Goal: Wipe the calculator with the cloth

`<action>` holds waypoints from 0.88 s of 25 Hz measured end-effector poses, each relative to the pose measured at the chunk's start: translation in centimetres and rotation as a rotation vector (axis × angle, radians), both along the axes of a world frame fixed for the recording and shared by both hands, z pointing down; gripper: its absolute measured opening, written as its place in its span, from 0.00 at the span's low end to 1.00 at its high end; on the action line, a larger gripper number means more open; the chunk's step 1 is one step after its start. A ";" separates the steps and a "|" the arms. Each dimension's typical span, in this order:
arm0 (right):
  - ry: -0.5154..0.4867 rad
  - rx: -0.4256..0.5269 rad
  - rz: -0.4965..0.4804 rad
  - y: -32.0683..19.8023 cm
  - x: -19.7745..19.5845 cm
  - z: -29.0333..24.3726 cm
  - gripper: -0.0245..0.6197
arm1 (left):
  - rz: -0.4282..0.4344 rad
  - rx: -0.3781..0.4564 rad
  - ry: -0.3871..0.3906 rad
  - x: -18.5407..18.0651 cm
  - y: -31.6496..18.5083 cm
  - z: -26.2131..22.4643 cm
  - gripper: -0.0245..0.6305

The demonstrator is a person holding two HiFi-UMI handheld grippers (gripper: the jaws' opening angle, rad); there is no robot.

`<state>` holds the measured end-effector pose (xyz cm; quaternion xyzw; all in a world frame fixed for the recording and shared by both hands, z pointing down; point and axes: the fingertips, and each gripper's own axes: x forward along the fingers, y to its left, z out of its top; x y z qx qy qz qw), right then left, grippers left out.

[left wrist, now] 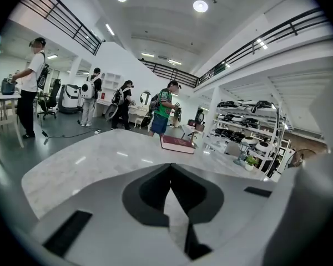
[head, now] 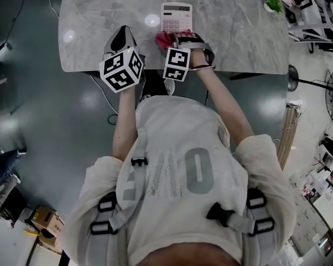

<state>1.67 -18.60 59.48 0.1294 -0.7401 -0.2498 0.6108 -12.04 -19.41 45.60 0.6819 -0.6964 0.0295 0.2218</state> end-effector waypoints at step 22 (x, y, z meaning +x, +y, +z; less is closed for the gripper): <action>-0.116 0.152 0.012 -5.7 -1.0 -8.2 0.13 | 0.034 0.122 -0.029 1.3 -1.5 -5.8 0.07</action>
